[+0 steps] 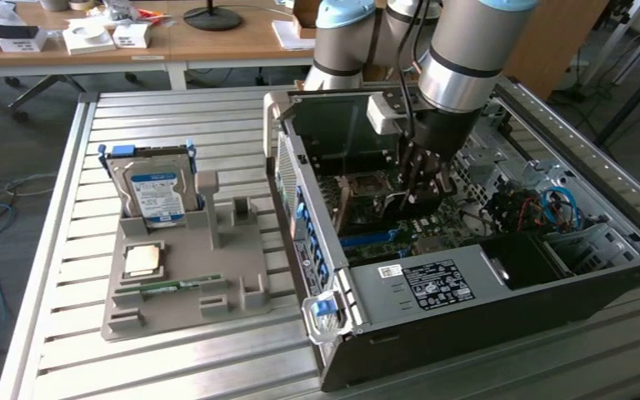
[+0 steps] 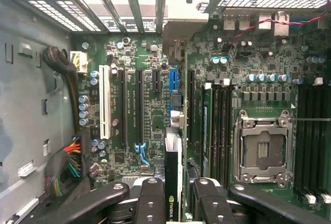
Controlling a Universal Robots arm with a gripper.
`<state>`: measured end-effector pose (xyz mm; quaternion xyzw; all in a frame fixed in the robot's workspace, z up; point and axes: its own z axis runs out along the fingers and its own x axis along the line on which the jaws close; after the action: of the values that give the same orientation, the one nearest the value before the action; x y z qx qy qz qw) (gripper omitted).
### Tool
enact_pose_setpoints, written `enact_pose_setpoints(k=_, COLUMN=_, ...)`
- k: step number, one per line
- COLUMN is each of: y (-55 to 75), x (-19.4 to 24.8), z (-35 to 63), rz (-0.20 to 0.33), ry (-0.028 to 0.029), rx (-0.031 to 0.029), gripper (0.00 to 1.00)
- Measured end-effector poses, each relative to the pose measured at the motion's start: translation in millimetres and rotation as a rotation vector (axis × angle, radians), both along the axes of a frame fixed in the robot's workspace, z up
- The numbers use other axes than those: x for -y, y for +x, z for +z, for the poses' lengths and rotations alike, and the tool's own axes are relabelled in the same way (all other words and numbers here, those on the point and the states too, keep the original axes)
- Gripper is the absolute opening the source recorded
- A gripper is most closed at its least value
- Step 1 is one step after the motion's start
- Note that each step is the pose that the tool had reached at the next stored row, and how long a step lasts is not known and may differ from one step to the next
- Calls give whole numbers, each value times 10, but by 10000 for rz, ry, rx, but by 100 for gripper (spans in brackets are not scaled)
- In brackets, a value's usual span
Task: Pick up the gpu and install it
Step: 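Insert the gpu into the slot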
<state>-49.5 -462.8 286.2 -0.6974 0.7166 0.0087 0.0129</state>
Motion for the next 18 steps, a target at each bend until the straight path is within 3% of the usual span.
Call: enact_pose_setpoints(k=18, y=-97, x=0, z=-49, rz=-1, ry=1, rx=3, gripper=26)
